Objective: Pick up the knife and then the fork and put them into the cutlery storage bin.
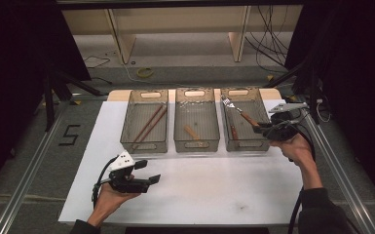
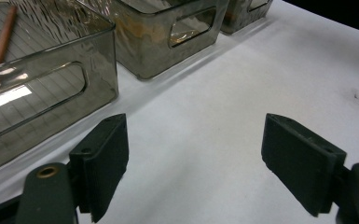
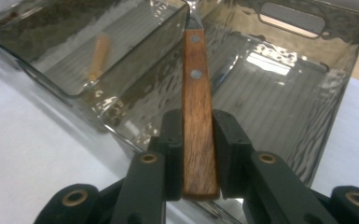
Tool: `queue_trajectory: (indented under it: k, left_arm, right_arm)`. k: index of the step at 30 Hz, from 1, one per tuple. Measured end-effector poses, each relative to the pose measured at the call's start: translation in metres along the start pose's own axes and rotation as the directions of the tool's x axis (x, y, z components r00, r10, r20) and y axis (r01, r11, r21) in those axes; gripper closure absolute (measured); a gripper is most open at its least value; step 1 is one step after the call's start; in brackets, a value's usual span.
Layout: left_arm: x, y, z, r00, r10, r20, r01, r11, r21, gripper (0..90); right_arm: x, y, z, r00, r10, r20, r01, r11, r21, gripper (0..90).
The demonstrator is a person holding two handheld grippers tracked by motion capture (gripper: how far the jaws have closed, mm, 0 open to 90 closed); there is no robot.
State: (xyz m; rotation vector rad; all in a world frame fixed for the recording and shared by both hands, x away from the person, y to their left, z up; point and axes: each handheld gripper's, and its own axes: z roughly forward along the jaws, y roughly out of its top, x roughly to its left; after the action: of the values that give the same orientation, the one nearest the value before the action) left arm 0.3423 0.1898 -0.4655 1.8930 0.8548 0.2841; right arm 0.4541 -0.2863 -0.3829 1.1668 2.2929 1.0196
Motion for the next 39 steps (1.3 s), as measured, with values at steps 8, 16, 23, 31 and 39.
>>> queue_trajectory:
  k: [8, 16, 23, 31, 39]
  left_arm:
    - [0.002, 0.000, -0.004, 1.0000, -0.006, -0.004, 0.006, 0.9996, -0.028, 22.4]
    - [0.001, -0.001, -0.005, 0.9999, -0.007, -0.009, 0.007, 0.9994, -0.034, 22.1]
    - [0.000, -0.002, -0.008, 0.9998, -0.011, -0.014, 0.010, 0.9983, -0.057, 21.9]
    - [0.001, -0.003, -0.009, 0.9998, -0.013, -0.014, 0.012, 0.9979, -0.064, 21.9]
    - [0.001, -0.003, -0.009, 0.9999, -0.013, -0.009, 0.013, 0.9982, -0.059, 21.8]
  right_arm:
    - [-0.003, 0.001, 0.008, 0.9983, 0.022, 0.054, -0.024, 0.999, 0.031, 75.6]
    - [-0.006, 0.003, 0.015, 0.9933, 0.048, 0.105, -0.055, 0.997, 0.056, 75.6]
    - [-0.007, 0.004, 0.023, 0.9893, 0.071, 0.128, -0.080, 0.994, 0.072, 75.5]
    - [-0.005, 0.008, 0.033, 0.9871, 0.078, 0.140, -0.091, 0.992, 0.091, 75.5]
    - [-0.004, 0.014, 0.041, 0.9839, 0.084, 0.158, -0.104, 0.987, 0.123, 75.4]
